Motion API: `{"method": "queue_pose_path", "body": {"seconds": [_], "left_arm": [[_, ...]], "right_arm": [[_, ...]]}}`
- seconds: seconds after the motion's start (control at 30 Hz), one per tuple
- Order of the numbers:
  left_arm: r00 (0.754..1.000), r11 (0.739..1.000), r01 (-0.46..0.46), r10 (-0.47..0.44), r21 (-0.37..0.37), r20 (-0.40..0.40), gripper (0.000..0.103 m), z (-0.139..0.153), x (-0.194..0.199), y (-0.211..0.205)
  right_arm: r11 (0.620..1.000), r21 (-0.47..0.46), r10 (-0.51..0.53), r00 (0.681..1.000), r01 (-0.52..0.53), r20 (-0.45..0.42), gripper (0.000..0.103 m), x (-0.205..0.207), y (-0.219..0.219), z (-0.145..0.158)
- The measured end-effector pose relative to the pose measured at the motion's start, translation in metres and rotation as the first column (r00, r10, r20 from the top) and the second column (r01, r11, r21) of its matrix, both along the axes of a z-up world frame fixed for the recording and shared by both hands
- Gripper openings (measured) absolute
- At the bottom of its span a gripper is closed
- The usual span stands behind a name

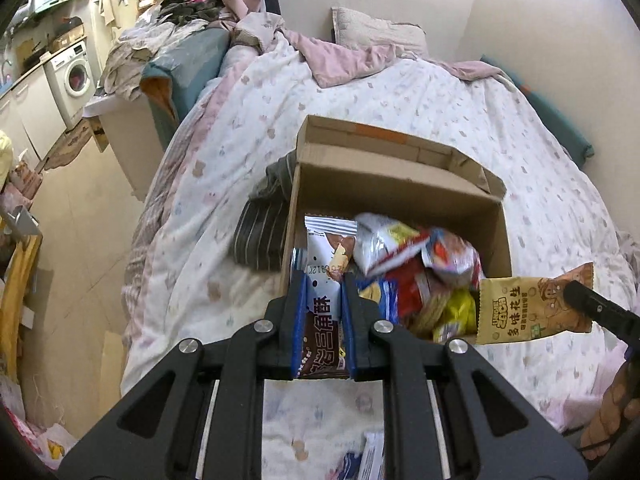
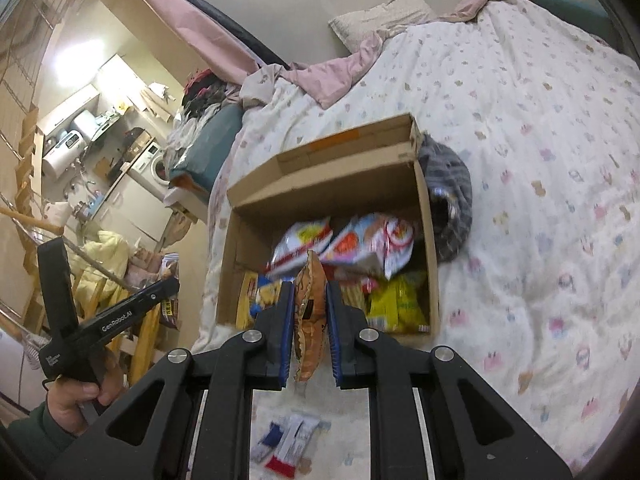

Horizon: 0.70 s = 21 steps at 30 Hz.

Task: Organize snacks
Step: 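Lift both held snacks and carry them over the box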

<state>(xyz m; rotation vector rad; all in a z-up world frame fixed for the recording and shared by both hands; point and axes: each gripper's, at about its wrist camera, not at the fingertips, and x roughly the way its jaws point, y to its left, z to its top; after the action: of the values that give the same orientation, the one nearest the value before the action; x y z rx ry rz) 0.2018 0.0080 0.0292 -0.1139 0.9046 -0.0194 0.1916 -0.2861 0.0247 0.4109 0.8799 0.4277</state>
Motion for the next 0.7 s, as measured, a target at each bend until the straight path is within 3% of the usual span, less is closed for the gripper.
{"method": "queue_pose_path", "body": {"seconds": [0.3, 0.43, 0.57, 0.7], "left_arm": [[1.0, 1.0, 0.006, -0.007, 0.023, 0.009, 0.013, -0.025, 0.044, -0.009], [0.999, 1.0, 0.028, -0.028, -0.004, -0.031, 0.013, -0.038, 0.058, -0.013], [0.999, 0.999, 0.033, -0.033, 0.039, -0.013, 0.014, -0.041, 0.064, -0.017], [0.998, 0.999, 0.044, -0.044, 0.013, -0.042, 0.014, -0.047, 0.066, -0.018]], "right_arm": [[0.999, 0.026, 0.02, 0.999, -0.019, -0.034, 0.016, 0.038, 0.008, -0.029], [0.998, 0.057, 0.024, 0.996, -0.019, -0.086, 0.016, 0.044, 0.006, -0.047], [0.998, 0.044, 0.038, 0.996, -0.035, -0.078, 0.016, 0.047, 0.006, -0.048], [0.999, 0.035, 0.032, 0.993, -0.028, -0.118, 0.016, 0.054, 0.005, -0.058]]}}
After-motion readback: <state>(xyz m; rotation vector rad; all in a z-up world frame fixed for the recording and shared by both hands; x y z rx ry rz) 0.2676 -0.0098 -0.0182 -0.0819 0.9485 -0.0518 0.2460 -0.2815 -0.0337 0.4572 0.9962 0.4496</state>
